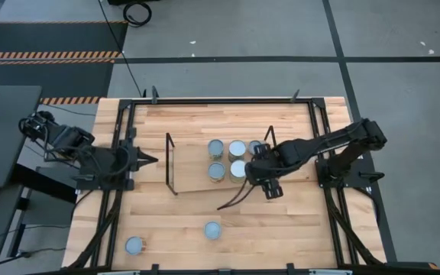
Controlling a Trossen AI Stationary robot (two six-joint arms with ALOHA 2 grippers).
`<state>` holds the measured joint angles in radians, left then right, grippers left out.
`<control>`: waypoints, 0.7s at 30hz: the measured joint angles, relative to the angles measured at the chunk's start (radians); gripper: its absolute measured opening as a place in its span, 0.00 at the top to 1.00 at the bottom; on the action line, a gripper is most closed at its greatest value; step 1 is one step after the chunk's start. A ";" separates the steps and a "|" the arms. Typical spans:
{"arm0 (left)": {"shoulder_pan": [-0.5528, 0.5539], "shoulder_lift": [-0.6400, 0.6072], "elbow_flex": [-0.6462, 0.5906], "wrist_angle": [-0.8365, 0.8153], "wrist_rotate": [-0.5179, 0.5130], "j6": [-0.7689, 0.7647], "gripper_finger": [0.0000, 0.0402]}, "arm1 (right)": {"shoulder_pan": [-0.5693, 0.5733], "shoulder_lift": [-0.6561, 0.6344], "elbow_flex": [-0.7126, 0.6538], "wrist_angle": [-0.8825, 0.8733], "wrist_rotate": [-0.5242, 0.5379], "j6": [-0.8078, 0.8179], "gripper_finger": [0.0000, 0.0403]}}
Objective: Pick and place cans onto a shelf
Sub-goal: Put the canned tuna on the shelf
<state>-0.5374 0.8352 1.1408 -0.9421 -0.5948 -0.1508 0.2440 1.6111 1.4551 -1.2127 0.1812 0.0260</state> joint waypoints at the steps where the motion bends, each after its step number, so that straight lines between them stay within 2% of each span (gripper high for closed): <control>1: -0.006 0.000 0.000 0.001 0.006 0.000 0.98 | -0.013 0.006 0.000 0.007 -0.007 -0.003 0.26; 7: -0.044 0.002 0.000 0.001 0.029 -0.027 0.98 | -0.096 0.026 0.000 0.004 -0.128 0.034 0.27; 11: -0.058 0.002 0.000 0.002 0.029 -0.069 0.98 | -0.125 0.025 0.000 -0.069 -0.119 0.041 0.27; 16: -0.063 0.002 0.000 0.019 0.029 -0.074 0.98 | -0.154 0.025 -0.055 0.046 -0.147 -0.020 0.26; 21: -0.062 0.002 0.000 0.034 0.029 -0.073 0.98 | -0.176 0.025 -0.129 0.055 -0.175 -0.003 0.27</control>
<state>-0.5999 0.8371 1.1408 -0.9077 -0.5663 -0.2241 0.0682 1.6366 1.3264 -1.1582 0.0064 0.0228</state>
